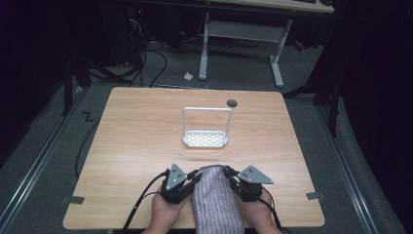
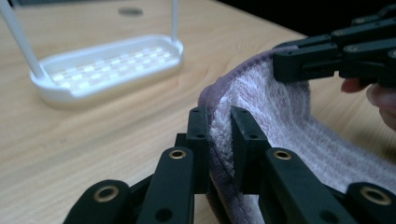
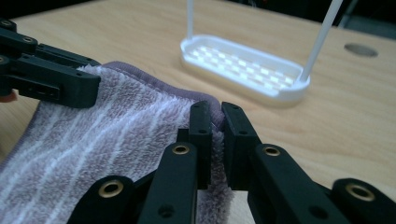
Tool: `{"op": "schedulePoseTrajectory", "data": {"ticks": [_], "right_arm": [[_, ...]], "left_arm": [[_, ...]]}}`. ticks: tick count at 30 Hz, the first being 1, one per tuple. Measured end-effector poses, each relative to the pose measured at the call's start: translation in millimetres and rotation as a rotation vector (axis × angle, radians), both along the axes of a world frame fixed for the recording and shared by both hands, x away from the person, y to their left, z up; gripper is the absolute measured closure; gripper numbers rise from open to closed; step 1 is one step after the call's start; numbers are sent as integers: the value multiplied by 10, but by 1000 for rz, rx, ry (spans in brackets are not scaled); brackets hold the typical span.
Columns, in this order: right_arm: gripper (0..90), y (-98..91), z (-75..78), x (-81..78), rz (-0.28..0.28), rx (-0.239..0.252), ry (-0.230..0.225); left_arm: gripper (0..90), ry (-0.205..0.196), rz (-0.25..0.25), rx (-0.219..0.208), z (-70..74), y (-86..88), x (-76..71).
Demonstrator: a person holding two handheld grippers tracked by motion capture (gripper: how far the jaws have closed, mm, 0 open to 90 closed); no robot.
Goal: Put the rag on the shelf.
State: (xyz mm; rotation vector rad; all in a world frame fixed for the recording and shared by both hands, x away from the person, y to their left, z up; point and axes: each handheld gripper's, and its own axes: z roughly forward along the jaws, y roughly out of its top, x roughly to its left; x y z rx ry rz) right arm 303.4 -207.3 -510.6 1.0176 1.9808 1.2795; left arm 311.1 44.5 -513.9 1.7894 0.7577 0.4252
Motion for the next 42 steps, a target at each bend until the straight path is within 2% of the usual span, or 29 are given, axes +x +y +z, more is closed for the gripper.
{"op": "schedulePoseTrajectory", "data": {"ticks": [1, 2, 3, 4, 6, 10, 12, 17, 19, 20, 21, 23, 28, 29, 32, 33, 40, 42], "right_arm": [[837, 5, 52, -53, -1, 4, -32], [837, 8, 77, -74, -3, 8, -53], [837, 10, 102, -91, -3, 13, -71], [837, 10, 102, -91, -3, 13, -71], [837, 11, 157, -126, -6, 16, -114], [837, 8, 189, -143, -5, 27, -135], [837, 4, 234, -162, -10, 39, -163], [838, -20, 327, -182, -17, 65, -194], [838, -22, 362, -175, -24, 67, -212], [838, -22, 362, -175, -24, 67, -212], [838, -26, 406, -156, -29, 79, -213], [839, -27, 450, -147, -28, 84, -217], [841, -34, 565, -107, -25, 77, -227], [841, -45, 591, -95, -26, 77, -230], [841, -54, 637, -72, -31, 85, -236], [841, -62, 685, -52, -33, 88, -243], [840, -77, 845, -13, -37, 112, -280], [840, -74, 946, 8, -36, 118, -303]], "left_arm": [[790, -19, -2, -13, 22, 1, -28], [791, -67, 1, -23, 68, 0, -83], [791, -87, 2, -30, 93, 1, -107], [791, -87, 2, -30, 93, 1, -107], [791, -131, 9, -52, 146, 4, -169], [791, -163, 16, -69, 180, -1, -213], [792, -191, 16, -86, 215, -5, -251], [804, -212, 9, -97, 276, -16, -266], [807, -225, 14, -103, 373, -31, -236], [807, -225, 14, -103, 373, -31, -236], [808, -246, 20, -105, 452, -38, -226], [808, -253, 23, -107, 488, -38, -220], [808, -238, 10, -101, 645, -63, -117], [808, -229, 9, -106, 703, -71, -69], [807, -209, 14, -121, 752, -70, -10], [807, -213, 13, -132, 791, -68, 31], [797, -239, 12, -145, 935, -79, 76], [798, -266, 12, -138, 1035, -69, 93]]}}
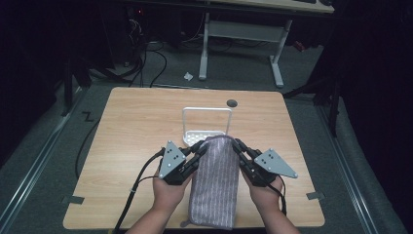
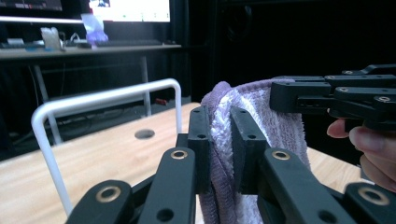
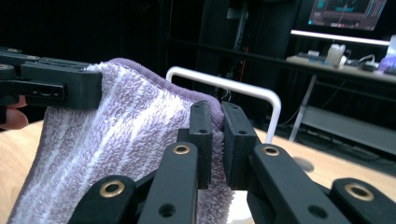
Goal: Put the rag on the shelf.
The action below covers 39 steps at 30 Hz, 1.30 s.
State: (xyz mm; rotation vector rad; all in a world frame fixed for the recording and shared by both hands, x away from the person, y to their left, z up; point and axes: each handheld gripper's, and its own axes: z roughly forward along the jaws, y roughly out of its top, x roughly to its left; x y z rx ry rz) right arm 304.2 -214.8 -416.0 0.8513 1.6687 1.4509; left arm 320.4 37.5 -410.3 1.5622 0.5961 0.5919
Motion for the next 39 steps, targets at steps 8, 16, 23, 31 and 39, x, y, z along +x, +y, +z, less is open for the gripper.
{"op": "schedulePoseTrajectory", "data": {"ticks": [8, 16, 23, 31, 39], "right_arm": [[840, 34, 312, 45, 6, 18, -59], [841, 83, 621, 150, 7, 35, -108], [842, 92, 772, 238, -9, 47, -134], [843, 79, 849, 367, -31, 41, -130], [842, 104, 939, 554, -52, 36, -112]], "left_arm": [[803, -61, 8, -3, 249, 46, 76], [806, -131, 33, -21, 520, 76, 159], [808, -144, 71, -14, 684, 99, 281], [810, -156, 106, 8, 718, 83, 435], [810, -152, 124, -4, 766, 66, 655]]}}
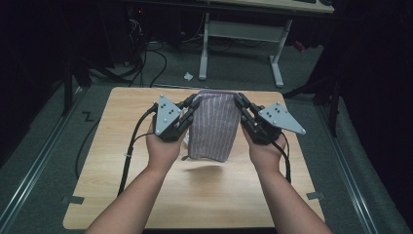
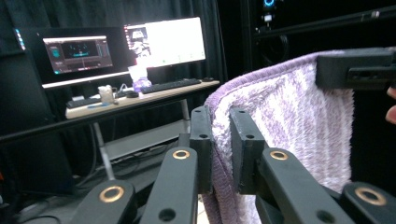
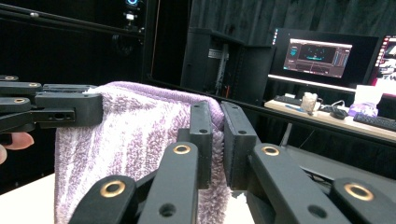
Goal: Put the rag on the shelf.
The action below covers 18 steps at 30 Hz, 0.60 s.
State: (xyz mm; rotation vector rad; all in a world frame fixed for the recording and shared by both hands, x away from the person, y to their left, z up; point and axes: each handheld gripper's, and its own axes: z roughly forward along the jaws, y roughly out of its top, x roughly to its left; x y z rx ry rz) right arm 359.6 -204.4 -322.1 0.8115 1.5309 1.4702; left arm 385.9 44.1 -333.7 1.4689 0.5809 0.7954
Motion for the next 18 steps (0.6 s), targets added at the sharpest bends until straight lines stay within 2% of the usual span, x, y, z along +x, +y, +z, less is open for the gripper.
{"op": "schedulePoseTrajectory", "data": {"ticks": [6, 7, 10, 13, 14, 18], "right_arm": [[842, 25, 77, 149, -4, 13, 8], [842, 42, 104, 203, -9, 2, 11], [842, 55, 142, 286, -12, 4, 13], [842, 55, 157, 343, -9, 10, 19], [842, 53, 170, 406, -5, 17, 26], [842, 71, 193, 502, -8, 11, 21]], "left_arm": [[810, -7, 27, 5, 62, -8, 154], [810, 11, 22, -14, 86, 11, 210], [810, 17, 15, -30, 131, 34, 248], [810, 13, 9, -23, 159, 45, 284], [810, 26, 13, -20, 186, 59, 348], [810, 24, 28, -2, 201, 58, 440]]}}
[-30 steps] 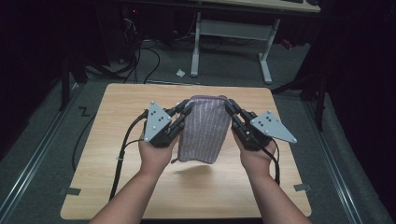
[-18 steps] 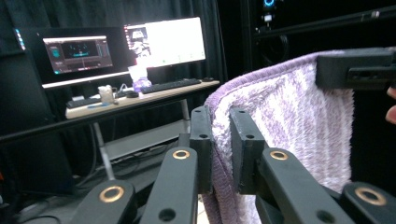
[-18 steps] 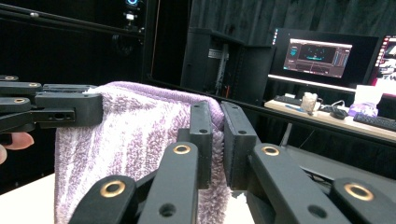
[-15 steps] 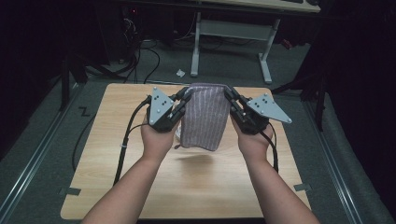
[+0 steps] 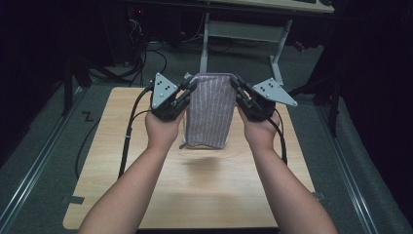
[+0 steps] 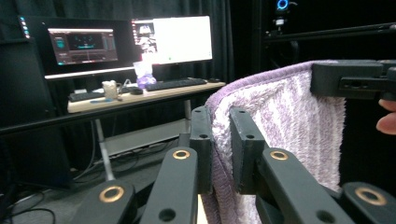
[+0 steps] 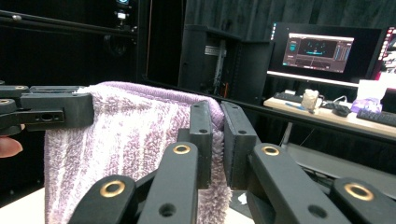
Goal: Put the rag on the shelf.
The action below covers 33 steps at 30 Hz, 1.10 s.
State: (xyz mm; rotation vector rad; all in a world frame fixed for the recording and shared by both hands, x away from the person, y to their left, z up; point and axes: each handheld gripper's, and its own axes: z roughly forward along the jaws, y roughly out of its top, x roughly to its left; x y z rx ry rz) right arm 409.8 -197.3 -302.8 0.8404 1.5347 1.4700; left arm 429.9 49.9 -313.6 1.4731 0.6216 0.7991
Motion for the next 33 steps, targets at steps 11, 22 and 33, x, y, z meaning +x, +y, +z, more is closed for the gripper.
{"op": "schedulePoseTrajectory", "data": {"ticks": [11, 22, 33], "right_arm": [[842, 116, 0, 474, -39, -30, 33], [841, 95, -89, 808, -62, -55, 83], [840, 116, -239, 1121, -78, -127, 171]], "left_arm": [[810, 81, 57, 0, -14, -3, 421], [807, 146, 75, 26, -118, -61, 829], [803, 239, 113, 86, -236, -111, 1060]]}}
